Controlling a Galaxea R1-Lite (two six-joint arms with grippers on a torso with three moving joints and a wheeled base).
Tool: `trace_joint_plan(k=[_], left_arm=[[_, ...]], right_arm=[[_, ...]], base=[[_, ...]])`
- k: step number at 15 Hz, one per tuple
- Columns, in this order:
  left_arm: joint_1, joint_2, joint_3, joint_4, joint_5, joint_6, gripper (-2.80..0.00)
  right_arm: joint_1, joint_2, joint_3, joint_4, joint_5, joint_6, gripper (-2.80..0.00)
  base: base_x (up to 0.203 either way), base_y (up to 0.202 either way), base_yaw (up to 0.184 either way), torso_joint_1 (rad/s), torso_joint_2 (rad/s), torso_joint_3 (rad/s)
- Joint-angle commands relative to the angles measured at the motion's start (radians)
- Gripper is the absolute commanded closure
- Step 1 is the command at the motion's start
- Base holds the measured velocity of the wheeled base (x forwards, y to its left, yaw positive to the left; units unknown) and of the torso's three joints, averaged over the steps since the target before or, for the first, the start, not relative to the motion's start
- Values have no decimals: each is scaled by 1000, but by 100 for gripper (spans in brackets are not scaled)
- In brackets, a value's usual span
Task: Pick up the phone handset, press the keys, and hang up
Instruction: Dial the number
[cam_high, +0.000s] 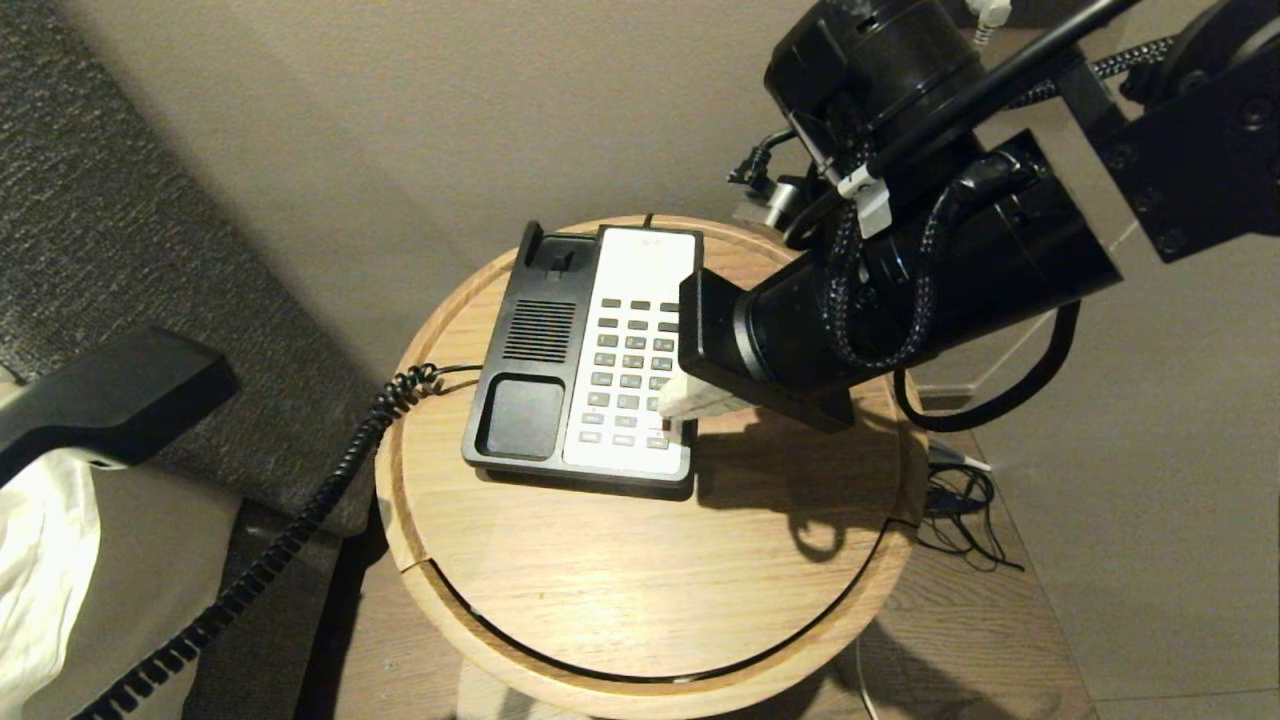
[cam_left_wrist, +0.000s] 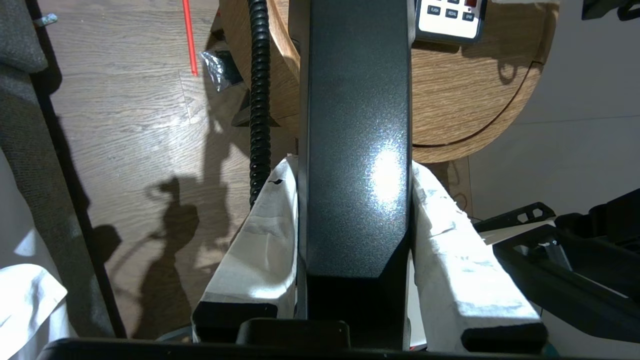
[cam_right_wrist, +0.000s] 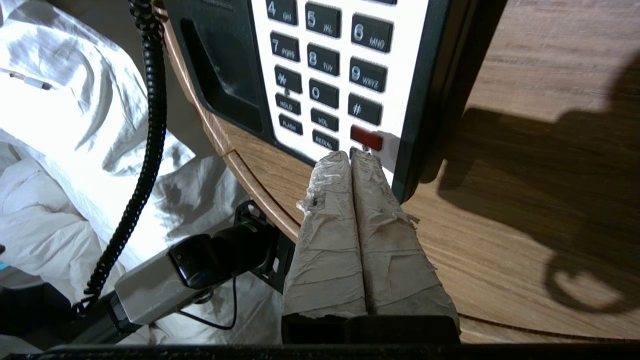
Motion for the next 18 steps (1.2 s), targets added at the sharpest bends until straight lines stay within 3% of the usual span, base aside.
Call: trace_joint_plan(k=[1, 7, 18], left_arm=[[0, 0, 5, 5, 0, -2, 0], [0, -2, 14, 4, 0, -2, 0], [0, -8, 20, 4, -2, -2, 0]], right_arm=[[4, 3, 0, 3, 0, 3, 0], [2, 37, -4, -63, -8, -3, 0], [-19, 37, 6, -61, -14, -36, 0]], base=[[0, 0, 0, 0, 0, 0], [0, 0, 0, 0, 0, 0], [0, 0, 0, 0, 0, 0]])
